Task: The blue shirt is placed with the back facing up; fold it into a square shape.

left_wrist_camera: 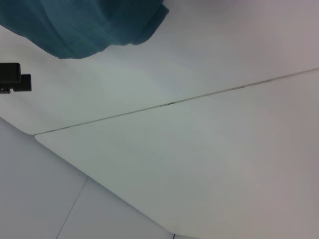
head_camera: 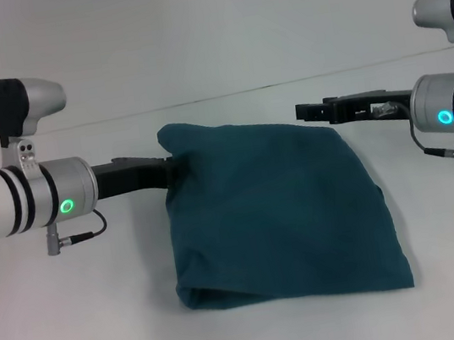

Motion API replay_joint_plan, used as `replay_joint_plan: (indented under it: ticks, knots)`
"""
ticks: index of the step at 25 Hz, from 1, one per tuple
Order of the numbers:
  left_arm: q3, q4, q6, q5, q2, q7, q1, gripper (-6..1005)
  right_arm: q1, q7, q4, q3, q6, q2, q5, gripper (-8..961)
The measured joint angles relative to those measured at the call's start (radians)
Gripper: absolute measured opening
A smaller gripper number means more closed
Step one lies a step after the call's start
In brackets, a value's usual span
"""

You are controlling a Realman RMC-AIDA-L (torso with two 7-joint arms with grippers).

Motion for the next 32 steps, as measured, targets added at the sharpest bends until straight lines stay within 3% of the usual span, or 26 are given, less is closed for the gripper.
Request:
replay_joint_plan:
  ticks: [8, 22, 23, 24, 25, 32]
  knots:
    - [0.000, -0.002, -0.019, 0.001, -0.004, 0.002, 0.002, 42, 0.000, -0.003, 0.006, 0.000, -0.001, 0.002, 0.000, 638]
    - [-0.033, 0.115, -0.033, -0.009, -0.024, -0.003, 0.108, 228, -0.002, -0.026, 0.006, 0.004, -0.001, 0.001, 0.003, 636]
    - [-0.033, 0.115, -0.033, -0.009, -0.024, -0.003, 0.108, 274, -0.003, -0.027, 0.003, 0.005, -0.005, 0.000, 0.004, 636]
    - [-0.034, 0.205, 0.046, -0.036, -0.041, -0.005, 0.174, 321, -0.005, -0.027, 0.000, 0.006, -0.010, 0.000, 0.005, 636]
    - [-0.033, 0.220, 0.064, -0.046, -0.043, -0.004, 0.187, 367, -0.008, -0.028, -0.003, 0.007, -0.015, -0.002, 0.006, 636]
    - [-0.070, 0.297, 0.375, -0.219, -0.042, 0.036, 0.318, 671, -0.078, -0.159, -0.019, 0.013, -0.156, -0.026, 0.142, 637]
